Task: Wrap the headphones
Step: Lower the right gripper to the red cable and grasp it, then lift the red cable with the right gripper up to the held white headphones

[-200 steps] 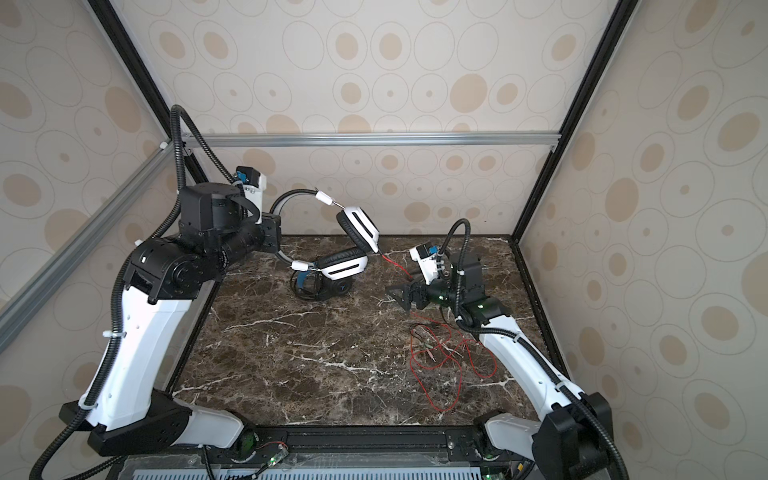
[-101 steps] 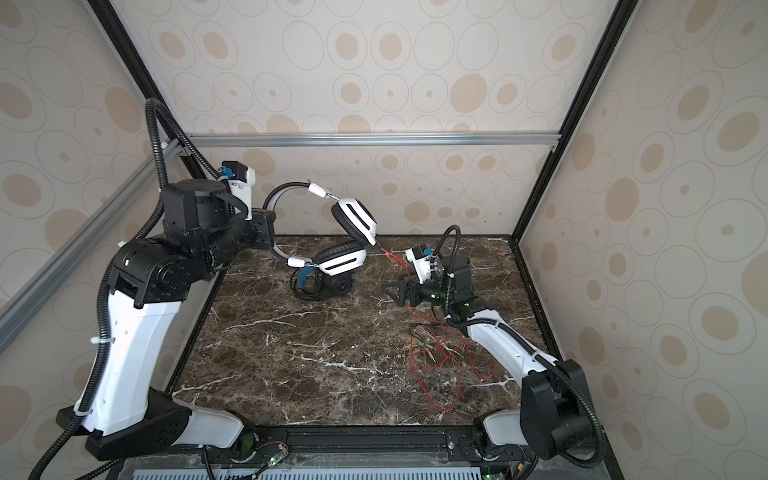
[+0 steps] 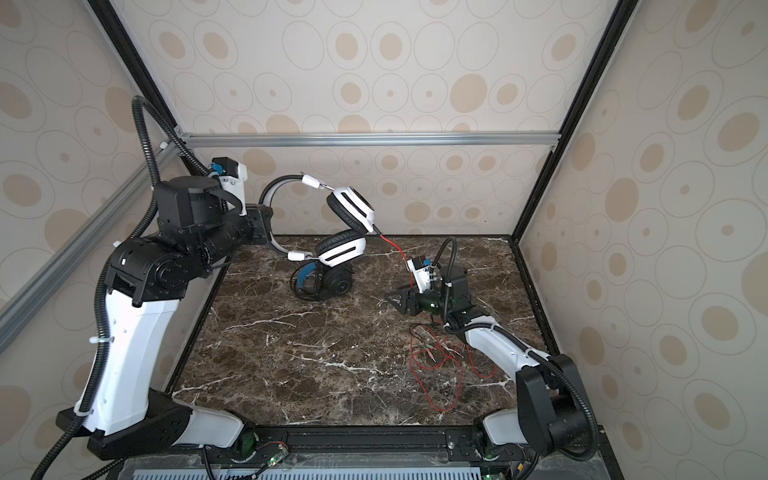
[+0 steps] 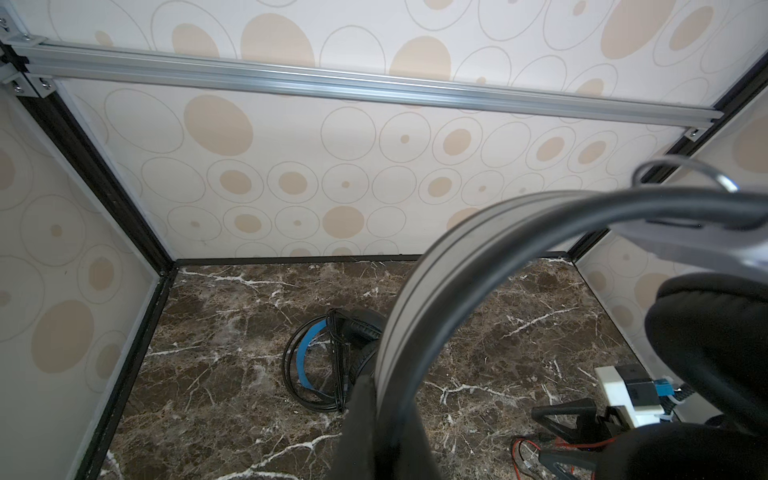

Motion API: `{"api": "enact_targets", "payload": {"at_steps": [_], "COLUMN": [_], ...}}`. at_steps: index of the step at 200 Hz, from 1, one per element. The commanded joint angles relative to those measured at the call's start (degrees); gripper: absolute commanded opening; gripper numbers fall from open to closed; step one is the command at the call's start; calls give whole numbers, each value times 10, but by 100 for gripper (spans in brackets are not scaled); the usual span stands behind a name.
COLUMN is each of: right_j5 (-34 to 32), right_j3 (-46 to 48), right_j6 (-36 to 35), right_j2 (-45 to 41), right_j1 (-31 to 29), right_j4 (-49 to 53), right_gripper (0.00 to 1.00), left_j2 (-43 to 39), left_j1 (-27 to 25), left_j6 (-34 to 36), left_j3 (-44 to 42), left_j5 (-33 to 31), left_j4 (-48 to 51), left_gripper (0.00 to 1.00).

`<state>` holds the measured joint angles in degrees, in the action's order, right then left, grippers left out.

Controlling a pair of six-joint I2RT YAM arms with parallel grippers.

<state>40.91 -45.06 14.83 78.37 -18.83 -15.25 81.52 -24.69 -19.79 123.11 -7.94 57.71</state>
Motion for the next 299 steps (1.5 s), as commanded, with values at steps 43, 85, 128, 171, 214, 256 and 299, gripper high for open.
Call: {"api": "enact_targets", "payload": {"at_steps": [43, 85, 128, 171, 214, 256, 299], "right_j5": [-13, -28, -53, -91, -191, -297, -363], "right_j3": [13, 24, 17, -11, -132, -244, -389], "right_j6": [-36, -48, -79, -129, -213, -253, -273], "right_j2": [-70, -95, -126, -176, -168, -124, -55], "right_j1": [4, 4, 4, -2, -61, -174, -233], "right_j4": [76, 113, 183, 282, 481, 593, 678], "right_gripper": [35, 14, 0, 0, 0, 0, 0], "left_j2": [-27, -42, -48, -54, -43, -38, -42], "left_j1": [49, 77, 88, 90, 92, 90, 80], "left_j6": [-50, -71, -83, -77, -63, -67, -51], "left_j3": [-38, -80, -125, -176, -193, -229, -282], "left_j5": [28, 48, 60, 59, 21, 13, -6], "left_j4": [-55, -79, -115, -141, -149, -180, -200], "left_gripper": [0, 0, 0, 0, 0, 0, 0]}}
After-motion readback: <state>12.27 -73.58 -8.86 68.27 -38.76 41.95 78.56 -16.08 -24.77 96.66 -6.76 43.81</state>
